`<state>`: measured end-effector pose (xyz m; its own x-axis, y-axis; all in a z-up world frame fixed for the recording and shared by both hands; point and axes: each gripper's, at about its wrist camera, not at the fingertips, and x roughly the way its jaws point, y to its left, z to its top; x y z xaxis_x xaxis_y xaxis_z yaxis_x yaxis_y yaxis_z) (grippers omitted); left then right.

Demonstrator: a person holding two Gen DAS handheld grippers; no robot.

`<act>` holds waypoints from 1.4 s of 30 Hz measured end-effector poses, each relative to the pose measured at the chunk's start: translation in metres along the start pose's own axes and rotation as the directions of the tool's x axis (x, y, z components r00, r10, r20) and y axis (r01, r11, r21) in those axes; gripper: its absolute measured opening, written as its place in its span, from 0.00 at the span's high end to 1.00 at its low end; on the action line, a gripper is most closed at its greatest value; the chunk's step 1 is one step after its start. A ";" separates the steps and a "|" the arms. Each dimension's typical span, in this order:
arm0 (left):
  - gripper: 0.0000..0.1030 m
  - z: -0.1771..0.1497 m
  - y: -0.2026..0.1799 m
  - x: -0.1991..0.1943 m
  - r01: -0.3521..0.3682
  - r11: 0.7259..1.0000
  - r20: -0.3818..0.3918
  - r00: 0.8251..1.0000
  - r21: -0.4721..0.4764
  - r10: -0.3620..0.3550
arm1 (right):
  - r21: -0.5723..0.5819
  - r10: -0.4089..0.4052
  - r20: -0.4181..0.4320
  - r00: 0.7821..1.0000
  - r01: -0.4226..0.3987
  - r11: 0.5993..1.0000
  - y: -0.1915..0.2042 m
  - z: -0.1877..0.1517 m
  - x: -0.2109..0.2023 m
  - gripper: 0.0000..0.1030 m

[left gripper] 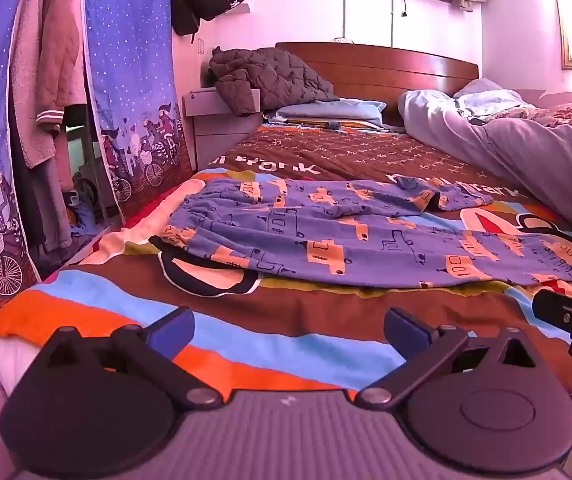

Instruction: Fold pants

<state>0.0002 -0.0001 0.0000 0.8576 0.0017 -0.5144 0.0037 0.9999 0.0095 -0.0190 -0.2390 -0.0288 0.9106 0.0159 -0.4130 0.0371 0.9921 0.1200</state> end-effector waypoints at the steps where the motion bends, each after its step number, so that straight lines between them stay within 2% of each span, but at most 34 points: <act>1: 0.00 0.000 0.000 0.000 0.000 1.000 0.002 1.000 0.002 0.000 | 0.002 0.001 -0.001 1.000 -0.001 1.000 0.000 0.000 0.000 0.01; 42: 0.00 -0.001 0.005 0.001 -0.008 1.000 0.001 1.000 -0.005 0.008 | 0.004 0.000 -0.017 1.000 0.001 1.000 0.001 0.001 0.003 0.01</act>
<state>0.0003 0.0049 -0.0016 0.8581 0.0093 -0.5134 -0.0052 0.9999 0.0094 -0.0156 -0.2380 -0.0291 0.9034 0.0175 -0.4284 0.0395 0.9915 0.1238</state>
